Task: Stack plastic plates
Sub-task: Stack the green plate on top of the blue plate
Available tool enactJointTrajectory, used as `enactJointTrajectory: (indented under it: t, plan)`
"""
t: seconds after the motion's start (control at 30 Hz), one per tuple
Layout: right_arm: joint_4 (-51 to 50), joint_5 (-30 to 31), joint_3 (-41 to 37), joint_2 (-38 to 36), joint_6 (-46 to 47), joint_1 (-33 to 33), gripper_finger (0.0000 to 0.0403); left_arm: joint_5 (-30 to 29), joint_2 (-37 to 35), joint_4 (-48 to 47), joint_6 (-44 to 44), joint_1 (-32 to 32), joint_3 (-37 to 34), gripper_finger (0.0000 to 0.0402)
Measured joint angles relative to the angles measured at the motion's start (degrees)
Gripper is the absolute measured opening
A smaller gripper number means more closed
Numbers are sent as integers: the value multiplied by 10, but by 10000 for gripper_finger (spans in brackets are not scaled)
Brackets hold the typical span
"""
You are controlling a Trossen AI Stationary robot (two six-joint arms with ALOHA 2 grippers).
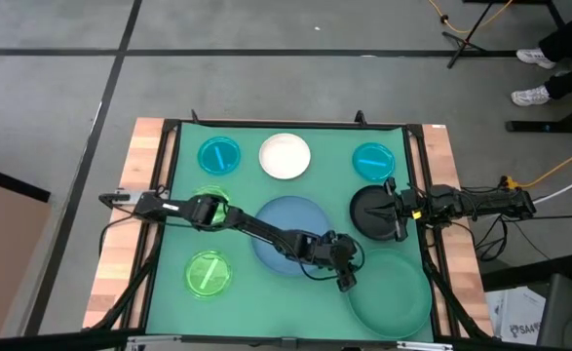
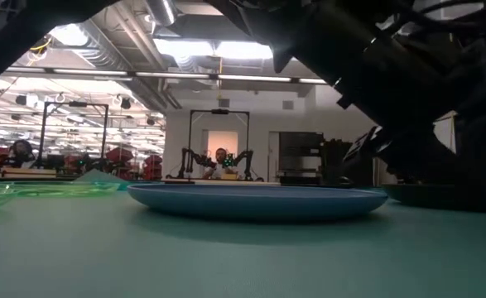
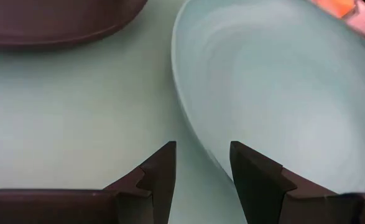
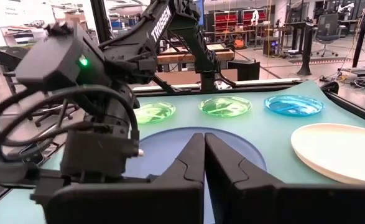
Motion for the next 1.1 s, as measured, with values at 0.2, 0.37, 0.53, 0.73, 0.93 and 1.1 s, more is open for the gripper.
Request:
enactJointTrajectory:
  t: [0.2, 0.37, 0.53, 0.73, 0.93, 1.1]
  plan:
    - [0, 0, 0, 0, 0, 0, 3, -4, 7, -1, -7, 1, 0, 144]
    - [0, 0, 0, 0, 0, 0, 3, 16, 7, -3, -8, 3, 0, 144]
    - [0, 0, 0, 0, 0, 0, 3, 23, 7, 7, 5, 2, 0, 126]
    - [0, 0, 0, 0, 0, 0, 3, 16, 7, 7, 18, 2, 0, 52]
    - [0, 0, 0, 0, 0, 0, 3, -6, 7, 8, 21, 1, 0, 8]
    - [0, 0, 0, 0, 0, 0, 3, -8, 7, 8, 21, 2, 0, 5]
